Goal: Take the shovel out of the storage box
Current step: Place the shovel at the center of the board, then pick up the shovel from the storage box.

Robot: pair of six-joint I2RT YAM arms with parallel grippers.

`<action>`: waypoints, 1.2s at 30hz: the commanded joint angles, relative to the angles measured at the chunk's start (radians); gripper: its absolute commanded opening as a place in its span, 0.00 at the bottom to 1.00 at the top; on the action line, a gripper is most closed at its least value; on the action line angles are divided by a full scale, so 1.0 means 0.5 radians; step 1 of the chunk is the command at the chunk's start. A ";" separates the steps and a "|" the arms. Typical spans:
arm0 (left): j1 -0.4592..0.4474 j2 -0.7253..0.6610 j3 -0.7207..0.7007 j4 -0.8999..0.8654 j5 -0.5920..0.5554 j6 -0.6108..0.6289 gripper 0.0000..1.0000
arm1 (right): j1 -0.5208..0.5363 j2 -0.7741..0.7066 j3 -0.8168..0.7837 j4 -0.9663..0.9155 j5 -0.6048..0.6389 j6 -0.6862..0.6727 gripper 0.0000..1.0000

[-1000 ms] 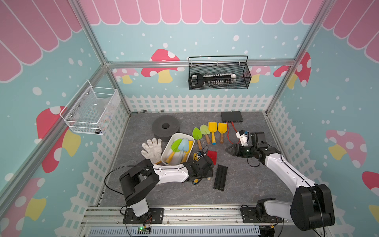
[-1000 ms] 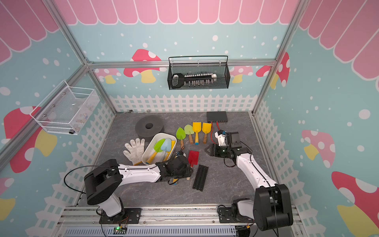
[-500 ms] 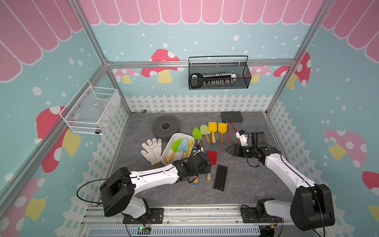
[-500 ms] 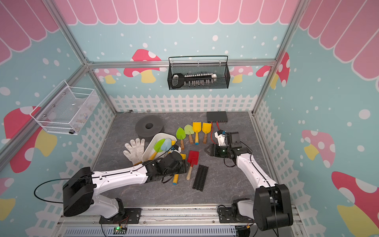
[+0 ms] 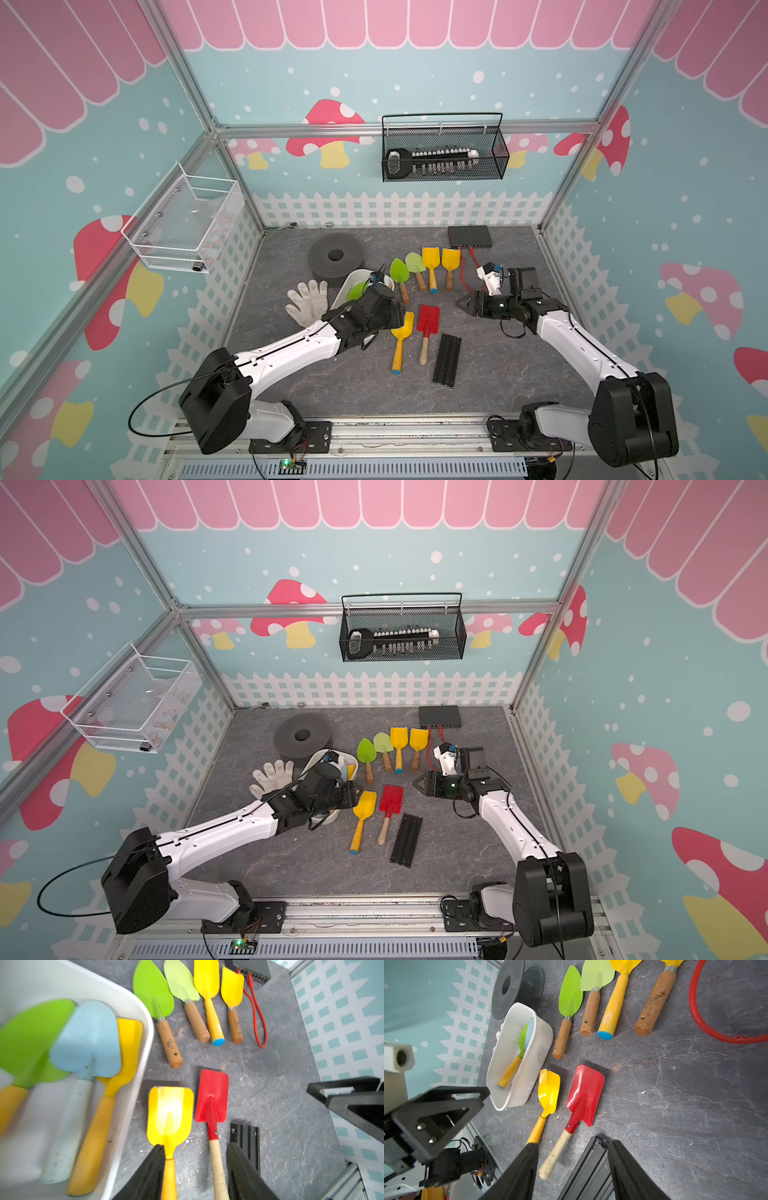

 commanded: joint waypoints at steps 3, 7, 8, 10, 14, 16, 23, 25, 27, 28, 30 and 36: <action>0.238 -0.083 -0.040 -0.223 0.022 0.125 0.51 | -0.009 0.016 -0.031 0.033 -0.040 -0.022 0.60; 0.388 -0.080 -0.075 -0.276 0.040 0.165 0.51 | -0.010 0.013 -0.033 0.034 -0.040 -0.022 0.60; 0.425 -0.075 -0.090 -0.276 0.054 0.176 0.51 | -0.009 0.016 -0.033 0.032 -0.040 -0.022 0.60; 0.482 -0.058 -0.107 -0.271 0.081 0.209 0.52 | -0.009 0.015 -0.033 0.033 -0.040 -0.019 0.60; 0.556 -0.008 -0.123 -0.266 0.114 0.283 0.54 | 0.000 0.032 -0.028 0.045 -0.067 -0.022 0.60; 0.570 0.025 -0.117 -0.265 0.113 0.320 0.54 | 0.027 0.032 -0.024 0.050 -0.068 -0.049 0.60; 0.578 0.185 -0.071 -0.217 0.155 0.414 0.53 | 0.279 0.033 0.065 0.006 0.082 -0.251 0.58; 0.578 0.229 -0.076 -0.171 0.185 0.418 0.52 | 0.356 0.038 0.089 -0.011 0.152 -0.301 0.58; 0.578 0.275 -0.083 -0.119 0.217 0.416 0.51 | 0.420 0.035 0.107 -0.018 0.211 -0.340 0.58; 0.578 0.295 -0.084 -0.103 0.226 0.419 0.50 | 0.441 0.035 0.110 -0.015 0.232 -0.352 0.58; 0.578 0.346 -0.067 -0.096 0.218 0.435 0.48 | 0.484 0.032 0.120 -0.012 0.266 -0.380 0.58; 0.578 0.446 -0.016 -0.060 0.265 0.467 0.43 | 0.537 0.040 0.125 0.005 0.291 -0.404 0.58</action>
